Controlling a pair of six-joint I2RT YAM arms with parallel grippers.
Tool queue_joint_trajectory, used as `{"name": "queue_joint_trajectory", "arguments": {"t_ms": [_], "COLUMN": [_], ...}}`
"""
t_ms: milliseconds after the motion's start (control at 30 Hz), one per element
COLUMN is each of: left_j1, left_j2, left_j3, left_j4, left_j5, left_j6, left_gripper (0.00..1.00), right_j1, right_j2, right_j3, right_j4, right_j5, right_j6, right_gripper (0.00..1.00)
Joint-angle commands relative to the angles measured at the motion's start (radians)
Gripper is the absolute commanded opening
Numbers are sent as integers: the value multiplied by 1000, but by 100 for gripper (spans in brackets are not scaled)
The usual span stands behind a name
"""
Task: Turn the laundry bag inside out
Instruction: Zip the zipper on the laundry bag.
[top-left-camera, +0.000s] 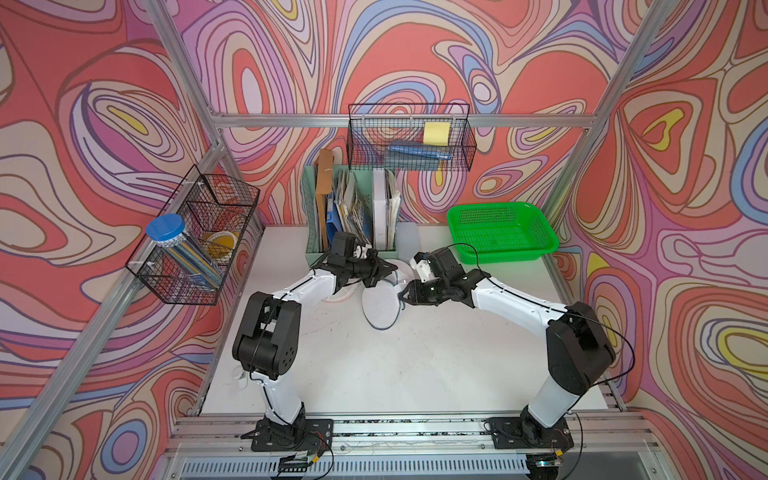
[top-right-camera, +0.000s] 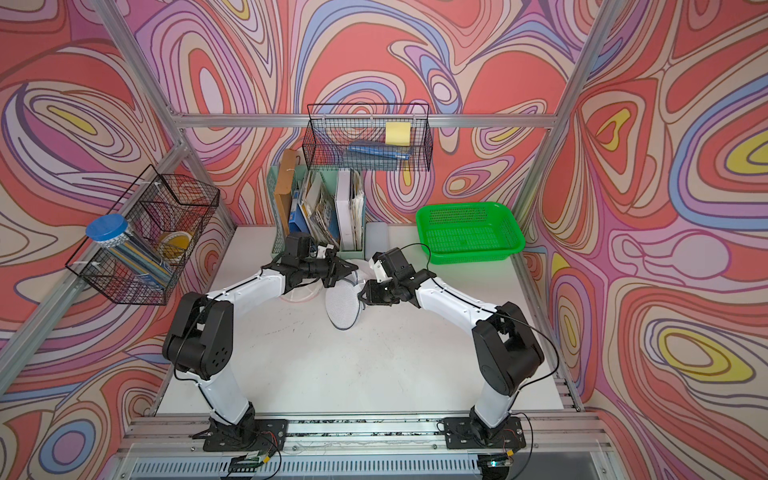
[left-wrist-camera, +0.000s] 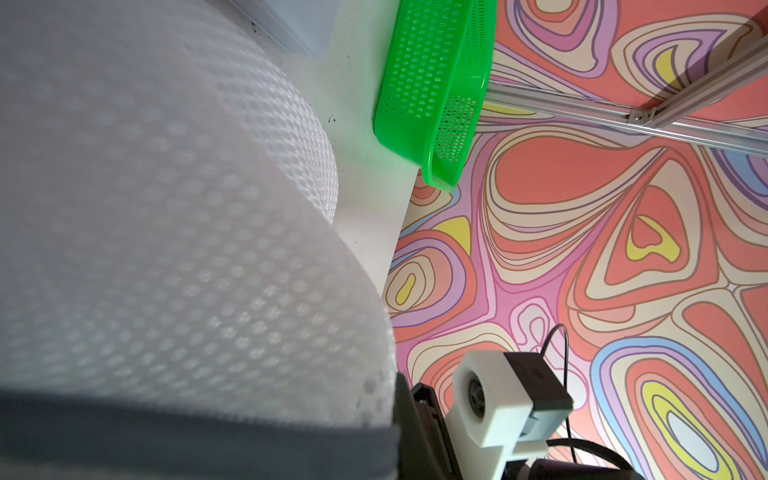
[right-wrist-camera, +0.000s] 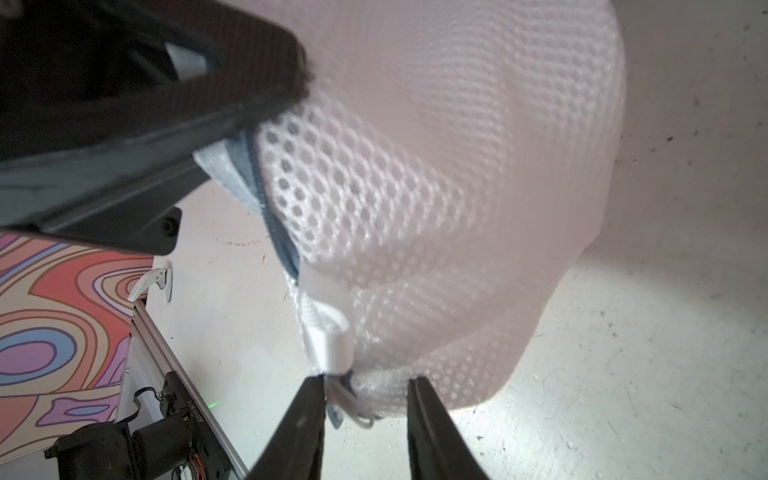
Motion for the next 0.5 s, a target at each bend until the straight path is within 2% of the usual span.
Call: {"name": "queue_joint_trajectory", "arguments": {"t_ms": [0,267,467], "left_j1": [4,4,4], "left_j2": [-31,-24,-20], "left_j3": [-5,-4,-4], "left_j4": [-12,-11,-12], "left_j5": [15,2,-5], "left_j6": [24,17,12], "left_gripper": [0,0,0], "right_j1": [-6,-6,-3], "right_j2": [17,23,19], "right_j3": [20,13,11], "right_j4": [23,62,61], "right_j5": [-59,-148,-155], "right_j6": [7,31,45], "right_gripper": [32,28,27]}}
